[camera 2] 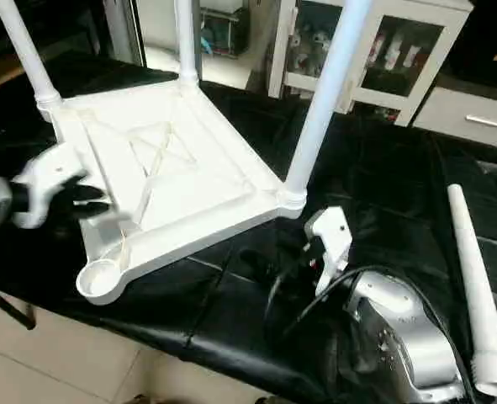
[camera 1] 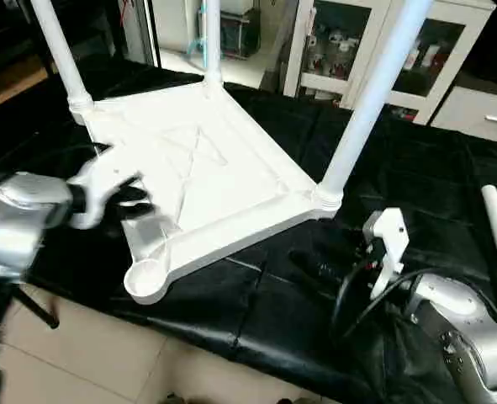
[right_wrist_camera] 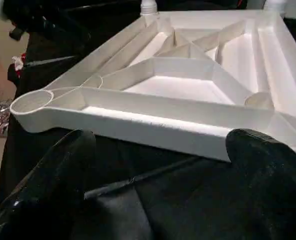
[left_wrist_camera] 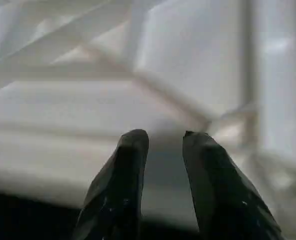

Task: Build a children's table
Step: Rotate table base

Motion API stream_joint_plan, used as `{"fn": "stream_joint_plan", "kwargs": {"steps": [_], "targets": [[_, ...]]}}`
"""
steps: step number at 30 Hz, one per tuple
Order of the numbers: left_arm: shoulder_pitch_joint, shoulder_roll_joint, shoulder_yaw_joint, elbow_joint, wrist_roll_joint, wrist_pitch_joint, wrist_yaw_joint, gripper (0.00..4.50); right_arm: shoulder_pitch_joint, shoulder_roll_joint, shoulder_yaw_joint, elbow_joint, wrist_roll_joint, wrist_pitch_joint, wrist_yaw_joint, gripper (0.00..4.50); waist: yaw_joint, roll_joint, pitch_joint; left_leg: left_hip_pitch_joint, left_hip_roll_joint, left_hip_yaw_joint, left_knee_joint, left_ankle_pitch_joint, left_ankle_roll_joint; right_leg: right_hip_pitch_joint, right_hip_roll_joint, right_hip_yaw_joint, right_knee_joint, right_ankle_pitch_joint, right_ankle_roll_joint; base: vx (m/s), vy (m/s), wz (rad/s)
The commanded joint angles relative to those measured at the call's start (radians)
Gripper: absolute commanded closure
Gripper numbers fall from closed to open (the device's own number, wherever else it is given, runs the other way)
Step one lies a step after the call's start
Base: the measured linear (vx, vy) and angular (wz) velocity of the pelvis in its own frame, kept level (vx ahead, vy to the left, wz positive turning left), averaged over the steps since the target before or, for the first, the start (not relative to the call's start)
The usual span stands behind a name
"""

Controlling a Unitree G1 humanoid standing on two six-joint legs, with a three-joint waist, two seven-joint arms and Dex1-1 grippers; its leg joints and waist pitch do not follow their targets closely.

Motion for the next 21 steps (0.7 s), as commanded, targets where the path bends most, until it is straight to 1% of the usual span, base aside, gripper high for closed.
{"fn": "stream_joint_plan", "kwargs": {"steps": [1,4,5,7,8,10,11,13,14,15,16,18,19,20,21], "targets": [[-0.015,0.024,-0.001,0.048,0.058,0.007,0.051,3.01,0.001,-0.012,-0.005,-0.021,0.013,0.012,0.001,0.0,0.001,0.013,-0.063,0.011,0.034,-0.021,-0.083,-0.204,0.005,0.06,-0.049,0.051,-0.063,-0.268,-0.154,0.0,0.0,0.0],[-0.012,0.056,-0.034,0.094,0.109,0.0,0.086,3.01,0.004,-0.016,-0.005,-0.027,0.017,0.015,0.0,0.0,0.0,0.013,-0.062,0.014,0.035,-0.023,-0.086,-0.221,-0.002,0.057,-0.049,0.053,-0.065,-0.285,-0.147,0.0,0.0,0.0],[-0.008,0.054,-0.036,0.094,0.109,0.002,0.087,3.01,0.007,-0.016,-0.004,-0.029,0.017,0.015,0.0,0.0,0.001,0.014,-0.063,0.015,0.035,-0.023,-0.085,-0.223,-0.004,0.057,-0.05,0.053,-0.065,-0.286,-0.148,0.0,0.0,0.0],[0.002,0.041,-0.047,0.083,0.101,0.014,0.084,3.01,0.01,-0.018,-0.004,-0.03,0.015,0.015,0.005,0.0,0.002,0.015,-0.064,0.017,0.036,-0.023,-0.086,-0.226,-0.008,0.056,-0.05,0.055,-0.063,-0.27,-0.161,0.0,0.0,0.0],[0.008,0.032,-0.058,0.075,0.098,0.022,0.077,3.01,0.01,-0.018,-0.004,-0.029,0.013,0.015,0.007,0.0,0.004,0.016,-0.063,0.02,0.037,-0.022,-0.086,-0.23,-0.01,0.053,-0.049,0.056,-0.063,-0.257,-0.171,0.0,0.0,0.0],[0.021,0.005,-0.087,0.061,0.095,0.035,0.058,3.01,0.01,-0.017,-0.002,-0.03,0.011,0.017,0.009,0.0,0.006,0.016,-0.061,0.021,0.038,-0.022,-0.088,-0.243,-0.013,0.054,-0.049,0.057,-0.063,-0.257,-0.179,0.0,0.0,0.0],[0.028,-0.013,-0.101,0.043,0.088,0.046,0.041,3.01,0.009,-0.017,-0.002,-0.03,0.01,0.016,0.009,0.0,0.006,0.019,-0.059,0.021,0.038,-0.022,-0.089,-0.255,-0.015,0.053,-0.05,0.058,-0.065,-0.27,-0.179,0.0,0.0,0.0],[0.032,-0.058,-0.126,0.022,0.072,0.064,0.019,3.01,0.008,-0.016,-0.002,-0.033,0.008,0.016,0.005,0.0,0.005,0.019,-0.057,0.024,0.039,-0.023,-0.092,-0.29,-0.023,0.055,-0.053,0.058,-0.073,-0.318,-0.174,0.0,0.0,0.0],[0.031,-0.067,-0.133,0.019,0.07,0.068,0.014,3.01,0.008,-0.016,-0.003,-0.033,0.008,0.016,0.003,0.0,0.008,0.019,-0.057,0.03,0.037,-0.023,-0.089,-0.311,-0.025,0.05,-0.053,0.058,-0.077,-0.347,-0.167,0.0,0.0,0.0],[0.027,-0.082,-0.145,0.02,0.07,0.068,0.01,3.01,0.008,-0.016,-0.004,-0.034,0.008,0.015,0.0,0.0,0.007,0.016,-0.058,0.029,0.037,-0.024,-0.091,-0.313,-0.023,0.052,-0.053,0.059,-0.079,-0.357,-0.162,0.0,0.0,0.0],[0.023,-0.099,-0.157,0.02,0.069,0.068,0.007,3.01,0.008,-0.016,-0.007,-0.034,0.008,0.014,-0.004,0.0,0.007,0.016,-0.058,0.026,0.037,-0.026,-0.091,-0.309,-0.023,0.055,-0.053,0.058,-0.078,-0.357,-0.157,0.0,0.0,0.0],[0.005,-0.145,-0.174,0.023,0.059,0.065,0.01,3.01,0.009,-0.016,-0.012,-0.033,0.005,0.012,-0.01,0.0,0.007,0.013,-0.058,0.023,0.036,-0.026,-0.091,-0.303,-0.019,0.056,-0.053,0.058,-0.08,-0.361,-0.151,0.0,0.0,0.0],[-0.009,-0.175,-0.175,0.031,0.053,0.062,0.022,3.01,0.009,-0.015,-0.015,-0.033,0.003,0.011,-0.014,0.0,0.008,0.013,-0.059,0.025,0.036,-0.025,-0.09,-0.303,-0.019,0.055,-0.053,0.057,-0.081,-0.366,-0.149,0.0,0.0,0.0],[-0.011,-0.178,-0.175,0.032,0.053,0.061,0.024,3.01,0.009,-0.015,-0.016,-0.033,0.002,0.011,-0.014,0.0,0.01,0.012,-0.059,0.029,0.036,-0.024,-0.088,-0.297,-0.017,0.052,-0.054,0.058,-0.083,-0.368,-0.15,0.0,0.0,0.0],[-0.019,-0.193,-0.175,0.036,0.05,0.06,0.031,3.01,0.009,-0.014,-0.017,-0.033,0.001,0.01,-0.016,0.0,0.012,0.012,-0.059,0.027,0.036,-0.023,-0.088,-0.293,-0.014,0.053,-0.054,0.058,-0.083,-0.367,-0.151,0.0,0.0,0.0]]}}
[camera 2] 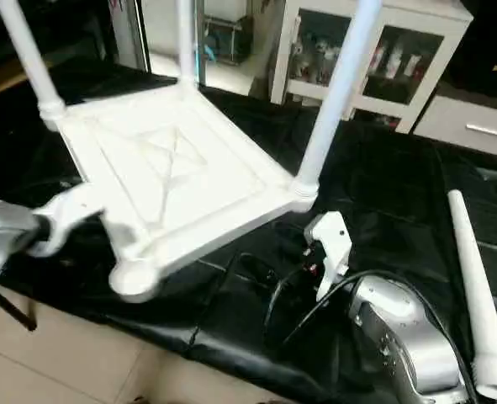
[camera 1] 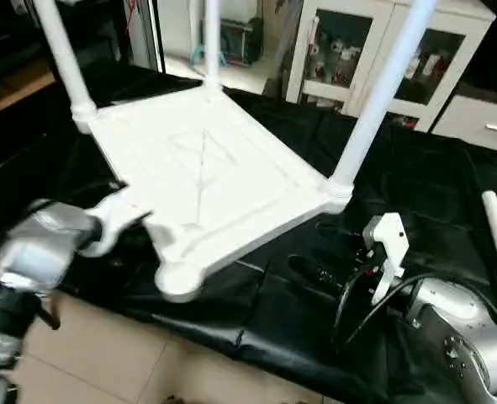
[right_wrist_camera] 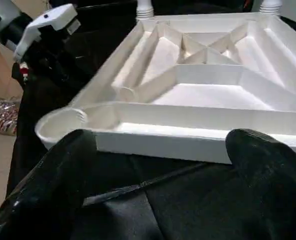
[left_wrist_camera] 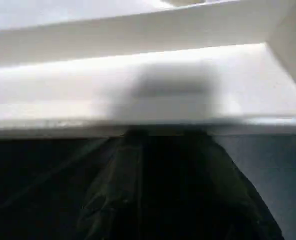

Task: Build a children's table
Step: Rotate table base

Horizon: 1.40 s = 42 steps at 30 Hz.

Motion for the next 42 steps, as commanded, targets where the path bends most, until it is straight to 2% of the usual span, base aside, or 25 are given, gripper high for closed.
{"fn": "stream_joint_plan", "kwargs": {"steps": [1,4,5,7,14,15,16,17,20,22,24,25,26,27,30,31,32,34,36,37,38,39,40,41,42], "targets": [[-0.043,-0.031,-0.012,0.003,-0.012,-0.02,0.021,3.01,-0.001,-0.007,-0.017,-0.018,-0.004,0.0,-0.007,0.0,-0.003,0.016,-0.058,0.01,0.039,-0.024,-0.089,-0.288,-0.012,0.04,-0.054,0.048,-0.082,-0.365,-0.151,0.0,0.0,0.0],[-0.079,-0.082,-0.013,0.049,-0.004,-0.063,0.062,3.01,-0.003,-0.006,-0.017,-0.023,-0.003,0.004,-0.011,0.0,0.001,0.013,-0.06,0.007,0.037,-0.025,-0.087,-0.27,-0.007,0.043,-0.053,0.046,-0.08,-0.354,-0.14,0.0,0.0,0.0],[-0.097,-0.112,-0.01,0.072,-0.008,-0.075,0.082,3.01,0.0,-0.006,-0.016,-0.028,-0.002,0.005,-0.013,0.0,0.003,0.012,-0.062,0.01,0.035,-0.023,-0.085,-0.265,-0.004,0.041,-0.053,0.046,-0.082,-0.352,-0.137,0.0,0.0,0.0],[-0.102,-0.122,-0.012,0.078,-0.008,-0.081,0.085,3.01,0.002,-0.006,-0.016,-0.03,-0.002,0.006,-0.014,0.0,0.006,0.01,-0.063,0.005,0.037,-0.025,-0.086,-0.253,-0.002,0.046,-0.055,0.045,-0.079,-0.341,-0.137,0.0,0.0,0.0],[-0.084,-0.219,-0.067,0.047,-0.02,-0.086,0.068,3.01,-0.016,0.007,-0.058,-0.001,-0.017,-0.022,-0.068,0.0,0.007,0.014,-0.066,0.003,0.039,-0.024,-0.084,-0.214,0.006,0.048,-0.054,0.046,-0.071,-0.271,-0.163,0.0,0.0,0.0],[-0.084,-0.222,-0.068,0.049,-0.02,-0.087,0.069,3.01,-0.018,0.008,-0.059,0.001,-0.018,-0.023,-0.07,0.0,0.006,0.011,-0.066,0.002,0.038,-0.023,-0.084,-0.211,0.008,0.049,-0.053,0.046,-0.071,-0.262,-0.165,0.0,0.0,0.0],[-0.083,-0.24,-0.082,0.056,-0.015,-0.094,0.072,3.01,-0.03,0.015,-0.07,0.01,-0.023,-0.031,-0.089,0.0,0.006,0.015,-0.066,0.003,0.038,-0.024,-0.083,-0.209,0.008,0.049,-0.054,0.046,-0.071,-0.259,-0.167,0.0,0.0,0.0],[-0.081,-0.247,-0.089,0.057,-0.013,-0.095,0.073,3.01,-0.035,0.018,-0.075,0.012,-0.025,-0.034,-0.096,0.0,0.005,0.012,-0.067,0.002,0.038,-0.023,-0.082,-0.207,0.008,0.05,-0.054,0.046,-0.07,-0.252,-0.169,0.0,0.0,0.0],[-0.068,-0.252,-0.081,0.017,-0.028,-0.075,0.063,3.01,-0.044,0.021,-0.095,0.016,-0.026,-0.035,-0.121,0.0,0.004,0.013,-0.067,0.002,0.039,-0.023,-0.083,-0.203,0.01,0.053,-0.055,0.046,-0.07,-0.252,-0.17,0.0,0.0,0.0],[-0.034,-0.224,-0.04,-0.101,-0.074,-0.021,0.041,3.01,-0.043,0.028,-0.123,0.005,-0.012,-0.024,-0.151,0.0,0.002,0.014,-0.067,0.002,0.04,-0.023,-0.084,-0.204,0.008,0.054,-0.055,0.046,-0.068,-0.252,-0.173,0.0,0.0,0.0],[0.005,-0.187,0.018,-0.253,-0.137,0.057,0.015,3.01,-0.042,0.036,-0.142,-0.013,-0.01,-0.008,-0.184,0.0,-0.006,0.015,-0.068,0.0,0.042,-0.023,-0.084,-0.187,0.005,0.056,-0.054,0.046,-0.061,-0.22,-0.194,0.0,0.0,0.0],[0.011,-0.184,0.025,-0.272,-0.147,0.068,0.011,3.01,-0.043,0.038,-0.144,-0.015,-0.009,-0.004,-0.189,0.0,-0.01,0.016,-0.065,0.001,0.04,-0.021,-0.084,-0.187,0.009,0.053,-0.049,0.046,-0.063,-0.216,-0.202,0.0,0.0,0.0],[0.041,-0.168,0.076,-0.379,-0.207,0.136,-0.006,3.01,-0.046,0.052,-0.154,-0.03,-0.013,0.027,-0.235,0.0,-0.013,0.014,-0.063,0.002,0.039,-0.019,-0.084,-0.194,0.008,0.052,-0.048,0.046,-0.064,-0.226,-0.202,0.0,0.0,0.0],[0.054,-0.163,0.097,-0.422,-0.23,0.163,-0.011,3.01,-0.047,0.058,-0.158,-0.035,-0.02,0.039,-0.258,0.0,-0.017,0.018,-0.06,0.002,0.039,-0.02,-0.087,-0.207,0.006,0.051,-0.047,0.045,-0.067,-0.251,-0.203,0.0,0.0,0.0],[0.099,-0.181,0.183,-0.539,-0.3,0.239,0.01,3.01,-0.059,0.091,-0.172,-0.038,-0.077,0.085,-0.38,0.0,-0.025,0.017,-0.057,0.005,0.038,-0.021,-0.088,-0.238,-0.012,0.047,-0.046,0.044,-0.07,-0.315,-0.184,0.0,0.0,0.0],[0.119,-0.233,0.238,-0.565,-0.313,0.251,0.076,3.01,-0.058,0.112,-0.177,-0.049,-0.098,0.104,-0.434,0.0,-0.028,0.011,-0.054,0.004,0.034,-0.021,-0.088,-0.258,-0.015,0.044,-0.044,0.043,-0.079,-0.368,-0.156,0.0,0.0,0.0],[0.13,-0.297,0.287,-0.565,-0.305,0.25,0.166,3.01,-0.052,0.127,-0.176,-0.067,-0.108,0.12,-0.465,0.0,-0.03,0.013,-0.055,0.004,0.036,-0.02,-0.086,-0.257,-0.02,0.043,-0.043,0.044,-0.076,-0.361,-0.153,0.0,0.0,0.0],[0.145,-0.356,0.321,-0.552,-0.277,0.215,0.265,3.01,-0.043,0.129,-0.162,-0.087,-0.139,0.139,-0.492,0.0,-0.029,0.008,-0.056,0.008,0.033,-0.018,-0.082,-0.27,-0.016,0.038,-0.04,0.043,-0.086,-0.377,-0.132,0.0,0.0,0.0],[0.184,-0.453,0.372,-0.548,-0.276,0.163,0.411,3.01,-0.033,0.167,-0.162,-0.122,-0.138,0.155,-0.542,0.0,-0.03,0.007,-0.054,-0.004,0.031,-0.022,-0.086,-0.261,-0.007,0.044,-0.039,0.043,-0.091,-0.402,-0.09,0.0,0.0,0.0],[0.222,-0.485,0.369,-0.553,-0.252,0.142,0.473,3.01,-0.028,0.183,-0.159,-0.143,-0.14,0.177,-0.571,0.0,-0.032,0.003,-0.056,-0.004,0.03,-0.022,-0.084,-0.266,-0.003,0.042,-0.039,0.041,-0.094,-0.418,-0.072,0.0,0.0,0.0],[0.265,-0.509,0.354,-0.561,-0.227,0.117,0.519,3.01,-0.021,0.197,-0.155,-0.157,-0.141,0.201,-0.596,0.0,-0.04,0.014,-0.061,0.046,0.031,0.022,-0.045,-0.279,-0.049,-0.016,0.007,0.071,-0.134,-0.469,-0.031,0.0,0.0,0.0],[0.299,-0.516,0.326,-0.568,-0.193,0.085,0.554,3.01,-0.018,0.207,-0.151,-0.164,-0.152,0.223,-0.62,0.0,-0.04,0.005,-0.06,0.043,0.013,0.028,-0.04,-0.315,-0.084,-0.019,0.042,0.069,-0.125,-0.487,-0.009,-0.025,-0.014,-0.32],[0.317,-0.531,0.312,-0.568,-0.175,0.074,0.584,3.01,-0.016,0.212,-0.151,-0.163,-0.168,0.23,-0.642,0.0,-0.042,0.006,-0.07,0.041,0.018,0.03,-0.043,-0.285,-0.095,-0.023,0.069,0.084,-0.109,-0.392,0.011,0.034,-0.025,-0.47],[0.325,-0.558,0.312,-0.567,-0.165,0.068,0.619,3.01,-0.017,0.22,-0.155,-0.158,-0.182,0.232,-0.663,0.0,-0.042,0.01,-0.073,0.048,0.021,0.034,-0.038,-0.274,-0.096,-0.035,0.081,0.089,-0.104,-0.349,0.016,0.034,-0.025,-0.47],[0.32,-0.575,0.319,-0.562,-0.16,0.056,0.639,3.01,-0.019,0.223,-0.158,-0.156,-0.181,0.231,-0.665,0.0,-0.047,0.011,-0.074,0.056,0.014,0.045,-0.02,-0.292,-0.083,-0.057,0.102,0.094,-0.108,-0.335,0.019,-0.004,-0.037,-0.39]]}}
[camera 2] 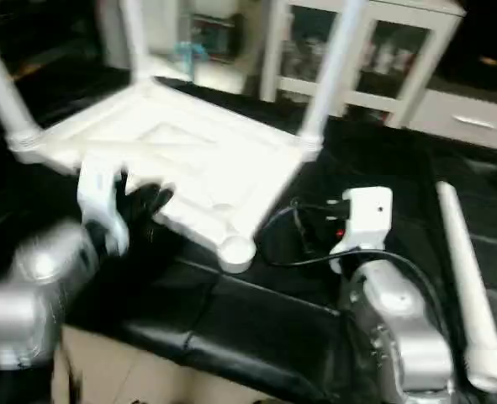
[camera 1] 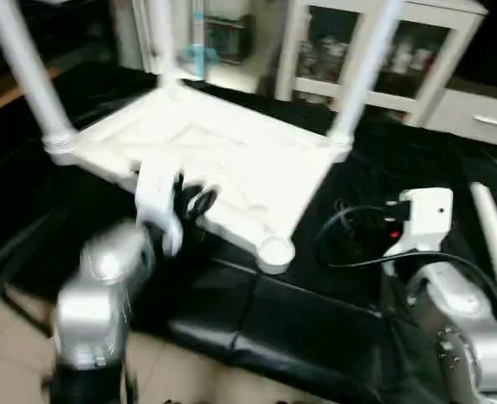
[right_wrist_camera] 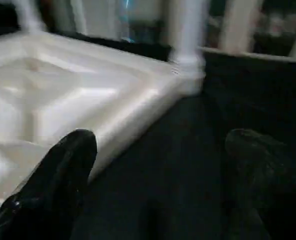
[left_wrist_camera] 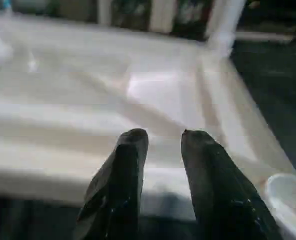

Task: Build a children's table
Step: Rotate table base

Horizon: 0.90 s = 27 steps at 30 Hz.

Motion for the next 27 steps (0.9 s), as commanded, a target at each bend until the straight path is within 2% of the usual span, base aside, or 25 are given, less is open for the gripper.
{"fn": "stream_joint_plan", "kwargs": {"steps": [1,3,5,6,7,8,9,10,11,12,13,14,15,16,17,18,19,20,21,22,23,24,25,26,27], "targets": [[-0.034,-0.023,-0.009,-0.007,0.026,-0.047,0.058,3.01,0.005,0.002,-0.02,-0.003,-0.009,0.015,-0.02,0.0,-0.012,-0.001,-0.064,0.057,-0.016,0.014,-0.028,-0.304,-0.044,-0.027,0.036,0.014,-0.105,-0.382,0.011,-0.029,-0.005,-0.43],[-0.072,-0.046,0.007,0.047,0.045,-0.099,0.116,3.01,-0.007,0.0,-0.024,0.002,-0.012,0.026,-0.02,0.0,-0.02,-0.006,-0.067,0.042,-0.024,0.009,-0.018,-0.298,-0.007,-0.017,0.044,0.027,-0.105,-0.419,0.041,-0.005,0.007,-0.47],[-0.09,-0.051,0.012,0.068,0.051,-0.094,0.14,3.01,-0.011,-0.003,-0.022,0.004,-0.016,0.03,-0.016,0.0,-0.025,-0.012,-0.072,0.031,-0.026,0.002,-0.015,-0.247,0.022,-0.007,0.058,0.039,-0.094,-0.378,0.06,0.057,0.03,-0.54],[-0.094,-0.053,0.009,0.075,0.055,-0.096,0.159,3.01,-0.014,-0.002,-0.021,0.003,-0.018,0.036,-0.019,0.0,-0.036,-0.006,-0.071,0.043,-0.009,-0.01,-0.026,-0.193,0.04,-0.016,0.085,0.014,-0.093,-0.328,0.055,0.056,0.017,-0.49],[-0.094,-0.053,0.009,0.075,0.055,-0.096,0.159,3.01,-0.014,-0.002,-0.021,0.003,-0.018,0.036,-0.019,0.0,-0.051,0.003,-0.069,0.073,0.034,-0.018,-0.04,-0.146,0.074,-0.048,0.091,-0.023,-0.082,-0.277,0.016,0.014,-0.008,-0.37],[-0.091,-0.056,-0.014,0.078,0.072,-0.124,0.183,3.01,-0.021,-0.007,-0.014,0.013,-0.022,0.038,-0.021,0.0,-0.057,0.01,-0.068,0.086,0.073,-0.024,-0.057,-0.122,0.095,-0.063,0.077,-0.046,-0.069,-0.255,-0.023,0.014,-0.008,-0.37],[-0.086,-0.057,-0.024,0.076,0.081,-0.132,0.192,3.01,-0.026,-0.008,-0.013,0.02,-0.022,0.035,-0.02,0.0,-0.063,0.015,-0.078,0.099,0.201,-0.062,-0.105,0.037,0.173,-0.062,0.003,-0.077,0.008,-0.17,-0.113,0.031,-0.064,-0.35],[-0.086,-0.057,-0.024,0.076,0.081,-0.132,0.192,3.01,-0.026,-0.008,-0.013,0.02,-0.022,0.035,-0.02,0.0,-0.054,0.02,-0.081,0.102,0.25,-0.061,-0.111,0.142,0.216,-0.071,-0.026,-0.096,0.052,-0.106,-0.141,0.066,-0.145,-0.48],[-0.084,-0.058,-0.029,0.075,0.087,-0.135,0.198,3.01,-0.028,-0.008,-0.013,0.026,-0.021,0.032,-0.018,0.0,-0.052,0.009,-0.087,0.1,0.286,-0.058,-0.098,0.319,0.282,-0.077,-0.07,-0.119,0.105,-0.023,-0.16,0.066,-0.145,-0.48],[-0.083,-0.063,-0.034,0.076,0.094,-0.134,0.207,3.01,-0.036,-0.012,-0.015,0.032,-0.018,0.034,-0.015,0.0,-0.046,-0.009,-0.095,0.112,0.241,-0.027,-0.032,0.313,0.344,-0.094,-0.082,-0.107,0.108,0.071,-0.225,0.081,-0.216,-0.55],[-0.082,-0.063,-0.047,0.073,0.115,-0.135,0.226,3.01,-0.057,-0.023,-0.013,0.057,-0.019,0.027,-0.001,0.0,-0.052,-0.082,-0.117,0.011,-0.068,0.076,0.111,-0.075,0.328,0.03,0.031,-0.029,-0.01,0.338,-0.315,0.078,-0.215,-0.56],[-0.082,-0.064,-0.053,0.071,0.125,-0.137,0.236,3.01,-0.069,-0.029,-0.012,0.073,-0.02,0.021,0.006,0.0,-0.043,-0.109,-0.121,-0.06,-0.172,0.047,0.232,-0.359,0.292,0.078,-0.011,0.037,-0.03,0.396,-0.378,0.078,-0.215,-0.56],[-0.082,-0.064,-0.053,0.071,0.125,-0.137,0.236,3.01,-0.069,-0.029,-0.012,0.073,-0.02,0.021,0.006,0.0,-0.046,-0.112,-0.11,-0.111,-0.177,-0.021,0.26,-0.303,0.179,0.092,-0.037,0.023,-0.022,0.418,-0.348,0.027,-0.185,-0.55],[-0.082,-0.064,-0.056,0.068,0.135,-0.135,0.247,3.01,-0.08,-0.034,-0.011,0.089,-0.019,0.023,0.013,0.0,-0.036,-0.109,-0.105,-0.114,-0.192,-0.039,0.269,-0.278,0.136,0.079,-0.027,0.021,-0.024,0.459,-0.302,-0.014,-0.133,-0.54],[-0.084,-0.06,-0.063,0.064,0.147,-0.143,0.267,3.01,-0.109,-0.05,0.003,0.119,-0.025,0.007,0.044,0.0,-0.035,-0.096,-0.102,-0.143,-0.152,-0.103,0.205,-0.164,0.112,0.128,-0.123,-0.023,0.002,0.433,-0.215,-0.014,-0.133,-0.54],[-0.084,-0.059,-0.065,0.059,0.154,-0.14,0.277,3.01,-0.126,-0.052,0.004,0.125,-0.013,0.003,0.064,0.0,-0.033,-0.019,-0.076,-0.104,-0.107,-0.134,0.139,-0.055,0.126,0.099,-0.141,-0.079,-0.13,0.107,0.045,-0.099,0.039,-0.34],[-0.084,-0.061,-0.061,0.056,0.154,-0.147,0.289,3.01,-0.149,-0.053,0.0,0.121,0.011,-0.001,0.093,0.0,-0.051,0.089,-0.09,-0.031,0.169,-0.308,-0.047,0.137,0.148,0.066,-0.1,-0.182,0.047,-0.172,0.2,-0.09,0.073,-0.07],[-0.085,-0.062,-0.059,0.053,0.153,-0.144,0.294,3.01,-0.163,-0.054,-0.003,0.114,0.031,-0.005,0.116,0.0,-0.121,0.043,-0.074,-0.049,0.218,-0.394,-0.05,0.296,0.288,-0.044,-0.075,-0.171,0.246,-0.395,0.232,-0.092,0.06,-0.5],[-0.087,-0.063,-0.058,0.052,0.153,-0.142,0.296,3.01,-0.171,-0.055,-0.005,0.11,0.042,-0.008,0.128,0.0,-0.036,0.039,-0.08,-0.014,0.123,-0.29,0.002,0.42,0.284,-0.136,-0.051,-0.128,0.3,-0.419,0.143,-0.011,-0.065,-0.27],[-0.09,-0.063,-0.058,0.054,0.156,-0.139,0.3,3.01,-0.178,-0.059,-0.004,0.108,0.051,-0.008,0.143,0.0,-0.077,0.025,-0.097,0.029,0.091,-0.301,0.04,0.548,0.318,-0.148,-0.065,-0.104,0.296,-0.327,0.103,-0.063,-0.152,-0.36],[-0.092,-0.063,-0.058,0.055,0.159,-0.139,0.302,3.01,-0.182,-0.062,-0.003,0.109,0.055,-0.008,0.148,0.0,-0.071,0.052,-0.09,-0.011,0.002,-0.27,0.014,0.699,0.335,-0.085,-0.035,-0.115,0.271,-0.252,0.062,-0.061,-0.14,0.07],[-0.098,-0.064,-0.058,0.058,0.168,-0.139,0.31,3.01,-0.193,-0.069,-0.003,0.114,0.063,-0.003,0.157,0.0,-0.051,0.047,-0.084,-0.017,-0.032,-0.235,0.004,0.688,0.292,-0.05,-0.022,-0.11,0.22,-0.178,0.019,-0.087,-0.222,-0.09],[-0.102,-0.06,-0.062,0.057,0.175,-0.147,0.313,3.01,-0.201,-0.074,-0.006,0.12,0.069,0.011,0.159,0.0,-0.055,0.035,-0.095,0.012,-0.024,-0.257,-0.004,0.704,0.308,-0.035,-0.038,-0.092,0.164,-0.12,-0.049,-0.073,-0.313,0.04],[-0.106,-0.074,-0.05,0.048,0.141,-0.122,0.297,3.01,-0.207,-0.079,-0.009,0.126,0.071,0.021,0.158,0.0,-0.049,0.024,-0.098,0.027,-0.012,-0.264,-0.004,0.684,0.349,-0.031,-0.052,-0.078,0.132,-0.088,-0.104,-0.073,-0.313,0.04],[-0.108,-0.076,-0.048,0.041,0.132,-0.108,0.291,3.01,-0.21,-0.081,-0.011,0.13,0.071,0.023,0.159,0.0,-0.044,-0.026,-0.101,0.03,-0.036,-0.244,0.019,0.532,0.439,0.007,-0.101,-0.038,0.049,0.034,-0.268,-0.069,-0.37,0.07]]}}
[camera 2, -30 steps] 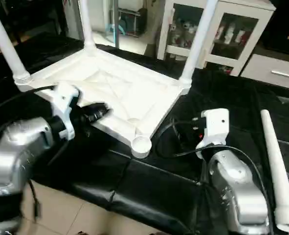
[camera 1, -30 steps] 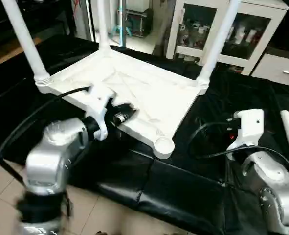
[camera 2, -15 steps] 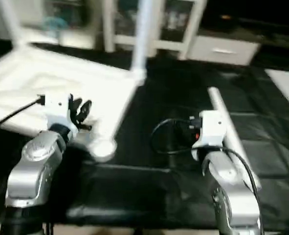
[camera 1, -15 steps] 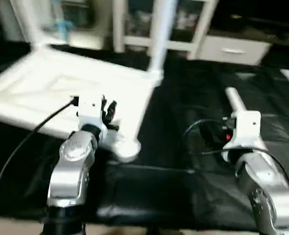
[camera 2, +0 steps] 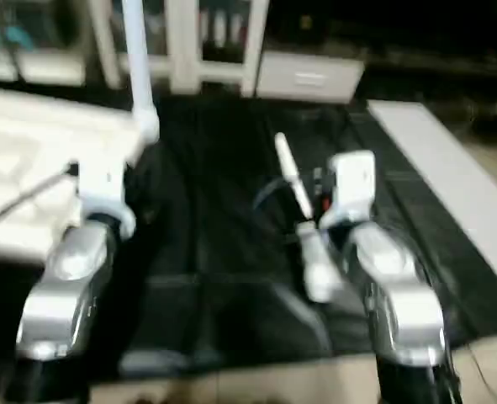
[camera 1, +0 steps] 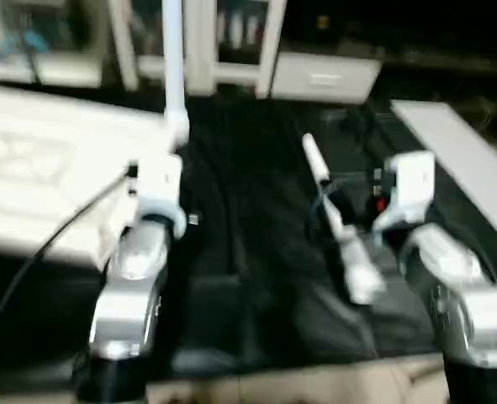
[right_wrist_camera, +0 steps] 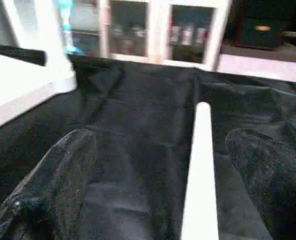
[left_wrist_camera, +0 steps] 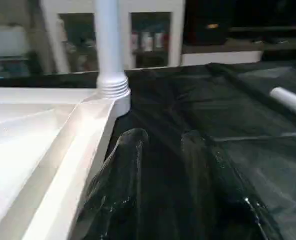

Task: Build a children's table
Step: Rotate table base, then pick table leg

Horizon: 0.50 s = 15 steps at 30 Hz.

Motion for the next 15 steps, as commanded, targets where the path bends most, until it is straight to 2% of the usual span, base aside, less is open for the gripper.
{"fn": "stream_joint_plan", "kwargs": {"steps": [1,2,3,4,5,6,7,8,9,10,11,12,13,14,15], "targets": [[-0.021,-0.02,-0.019,-0.025,-0.03,0.03,-0.013,3.01,0.001,-0.022,-0.03,0.023,0.011,0.024,0.004,0.0,0.008,-0.007,-0.065,0.064,0.012,-0.011,-0.043,0.498,0.393,0.045,-0.04,0.033,-0.114,0.32,-0.407,-0.031,-0.191,0.04],[-0.024,-0.019,-0.017,-0.027,-0.038,0.038,-0.017,3.01,0.001,-0.024,-0.031,0.027,0.01,0.029,0.006,0.0,0.05,-0.042,-0.058,0.01,-0.026,0.056,0.018,0.079,0.256,0.107,-0.113,0.075,-0.157,0.507,-0.311,-0.086,-0.336,0.12],[-0.027,-0.016,-0.018,-0.027,-0.042,0.04,-0.016,3.01,-0.002,-0.025,-0.033,0.033,0.008,0.033,0.011,0.0,0.056,-0.059,-0.043,0.031,-0.008,0.054,-0.03,0.041,0.094,0.105,-0.116,0.067,-0.164,0.499,-0.062,-0.109,-0.29,0.05],[-0.038,-0.007,-0.025,-0.019,-0.03,0.062,-0.01,3.01,-0.004,-0.022,-0.036,0.041,0.014,0.034,0.025,0.0,0.071,-0.043,-0.037,0.042,0.007,0.046,-0.027,-0.006,0.057,0.103,-0.154,0.099,-0.206,0.275,0.112,-0.173,-0.375,0.05],[-0.041,-0.003,-0.028,-0.015,-0.025,0.06,-0.01,3.01,-0.004,-0.024,-0.032,0.043,0.012,0.038,0.027,0.0,0.073,-0.042,-0.042,0.03,0.015,0.033,-0.012,-0.035,0.059,0.117,-0.175,0.128,-0.208,0.172,0.173,-0.119,-0.231,-0.04],[-0.045,0.001,-0.034,-0.008,-0.02,0.057,-0.014,3.01,-0.004,-0.027,-0.025,0.052,0.005,0.044,0.024,0.0,0.077,-0.036,-0.041,0.02,0.03,0.009,0.007,-0.082,0.044,0.129,-0.209,0.159,-0.216,0.016,0.172,-0.14,-0.131,-0.01],[-0.046,0.002,-0.036,-0.004,-0.021,0.055,-0.017,3.01,-0.004,-0.029,-0.022,0.058,0.0,0.047,0.021,0.0,0.074,-0.036,-0.036,0.022,0.031,0.002,0.004,-0.088,0.027,0.132,-0.204,0.151,-0.216,-0.05,0.126,-0.155,-0.054,-0.02],[-0.046,0.009,-0.048,0.0,-0.017,0.054,-0.028,3.01,-0.008,-0.031,-0.02,0.069,-0.005,0.05,0.017,0.0,0.071,-0.022,-0.031,0.036,0.038,0.0,-0.036,-0.043,-0.006,0.143,-0.165,0.118,-0.215,-0.117,-0.038,-0.155,-0.054,-0.02],[-0.044,0.018,-0.064,0.001,-0.026,0.057,-0.059,3.01,-0.013,-0.035,-0.017,0.086,-0.017,0.054,0.007,0.0,0.057,-0.012,-0.016,0.085,0.053,0.011,-0.118,0.002,0.003,0.112,-0.088,0.05,-0.225,-0.241,-0.152,-0.154,0.018,0.01],[-0.04,0.019,-0.072,-0.004,-0.045,0.046,-0.088,3.01,-0.022,-0.033,-0.022,0.105,-0.019,0.057,-0.005,0.0,0.038,0.011,-0.009,0.113,0.08,0.02,-0.187,-0.072,0.046,0.077,-0.003,0.002,-0.204,-0.296,-0.159,-0.154,0.063,0.17],[-0.036,0.018,-0.078,-0.008,-0.066,0.037,-0.117,3.01,-0.031,-0.032,-0.027,0.121,-0.022,0.055,-0.015,0.0,0.028,0.034,-0.023,0.139,0.11,0.012,-0.197,-0.127,0.033,0.066,0.02,-0.007,-0.183,-0.251,-0.158,-0.154,0.063,0.17],[-0.033,0.021,-0.086,-0.011,-0.074,0.035,-0.135,3.01,-0.038,-0.033,-0.029,0.133,-0.024,0.054,-0.021,0.0,0.008,0.055,-0.02,0.13,0.145,-0.003,-0.22,-0.248,-0.027,0.073,0.029,-0.011,-0.164,-0.11,-0.148,-0.156,0.081,0.2],[-0.028,0.032,-0.105,-0.017,-0.088,0.036,-0.171,3.01,-0.055,-0.033,-0.038,0.159,-0.025,0.059,-0.035,0.0,0.004,0.056,-0.015,0.126,0.147,0.002,-0.23,-0.321,-0.057,0.079,0.025,-0.015,-0.165,-0.083,-0.141,-0.139,0.08,0.06],[-0.027,0.04,-0.118,-0.019,-0.099,0.041,-0.196,3.01,-0.069,-0.028,-0.053,0.179,-0.007,0.07,-0.032,0.0,-0.005,0.05,-0.007,0.124,0.134,0.009,-0.237,-0.442,-0.094,0.082,0.016,-0.018,-0.174,-0.109,-0.126,-0.139,0.08,0.06],[-0.026,0.049,-0.129,-0.024,-0.112,0.039,-0.22,3.01,-0.081,-0.025,-0.062,0.197,-0.005,0.077,-0.033,0.0,-0.005,0.043,-0.001,0.133,0.117,0.023,-0.231,-0.517,-0.106,0.074,0.005,-0.017,-0.197,-0.219,-0.1,-0.112,0.053,0.07]]}}
